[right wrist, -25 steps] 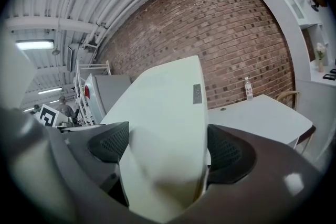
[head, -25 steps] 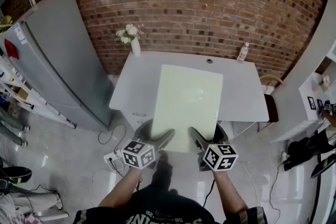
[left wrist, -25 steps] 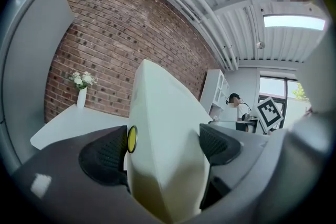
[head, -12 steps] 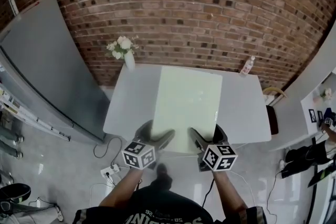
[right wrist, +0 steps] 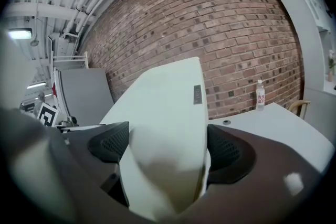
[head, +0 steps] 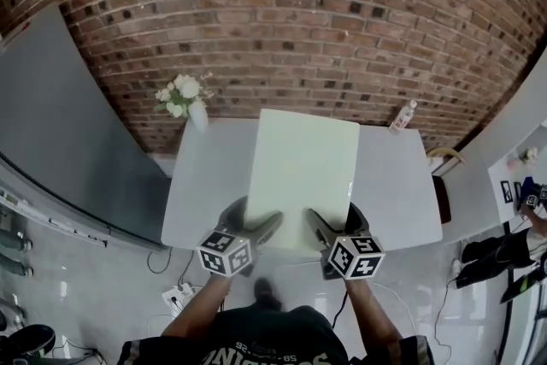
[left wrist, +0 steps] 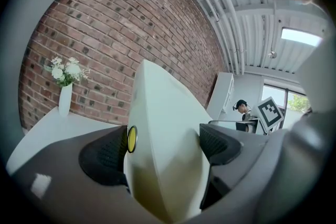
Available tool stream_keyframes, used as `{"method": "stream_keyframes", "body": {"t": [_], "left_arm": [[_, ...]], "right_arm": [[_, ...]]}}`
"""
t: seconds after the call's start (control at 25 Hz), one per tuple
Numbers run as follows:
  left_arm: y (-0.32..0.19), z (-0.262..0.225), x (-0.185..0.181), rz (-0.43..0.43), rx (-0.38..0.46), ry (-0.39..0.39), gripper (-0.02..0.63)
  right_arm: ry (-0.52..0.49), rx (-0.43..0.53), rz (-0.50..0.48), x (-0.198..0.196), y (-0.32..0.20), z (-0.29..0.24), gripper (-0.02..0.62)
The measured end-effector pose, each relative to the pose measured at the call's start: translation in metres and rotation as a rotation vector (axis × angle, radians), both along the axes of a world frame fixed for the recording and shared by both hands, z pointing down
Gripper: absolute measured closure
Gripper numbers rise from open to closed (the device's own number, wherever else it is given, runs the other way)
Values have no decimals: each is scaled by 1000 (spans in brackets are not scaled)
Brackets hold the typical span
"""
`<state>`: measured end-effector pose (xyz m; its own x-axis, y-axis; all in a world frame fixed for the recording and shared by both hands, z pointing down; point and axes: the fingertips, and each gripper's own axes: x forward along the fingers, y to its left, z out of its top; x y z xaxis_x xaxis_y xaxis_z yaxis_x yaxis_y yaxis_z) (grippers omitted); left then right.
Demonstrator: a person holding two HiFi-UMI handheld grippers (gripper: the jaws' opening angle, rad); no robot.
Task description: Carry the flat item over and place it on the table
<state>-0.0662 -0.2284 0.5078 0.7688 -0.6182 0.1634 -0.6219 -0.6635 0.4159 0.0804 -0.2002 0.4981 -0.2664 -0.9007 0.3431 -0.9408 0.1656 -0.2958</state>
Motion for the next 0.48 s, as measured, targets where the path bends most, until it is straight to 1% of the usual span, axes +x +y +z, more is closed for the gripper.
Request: {"method": "stream_keyframes", "body": {"t": [0.32, 0.48], "left_arm": [[-32, 21, 25, 30, -45, -4, 175], [-47, 27, 38, 20, -52, -17, 175]], "right_arm": [[-3, -43, 30, 24, -28, 21, 132], [-12, -52, 21, 38, -44, 28, 132]]}}
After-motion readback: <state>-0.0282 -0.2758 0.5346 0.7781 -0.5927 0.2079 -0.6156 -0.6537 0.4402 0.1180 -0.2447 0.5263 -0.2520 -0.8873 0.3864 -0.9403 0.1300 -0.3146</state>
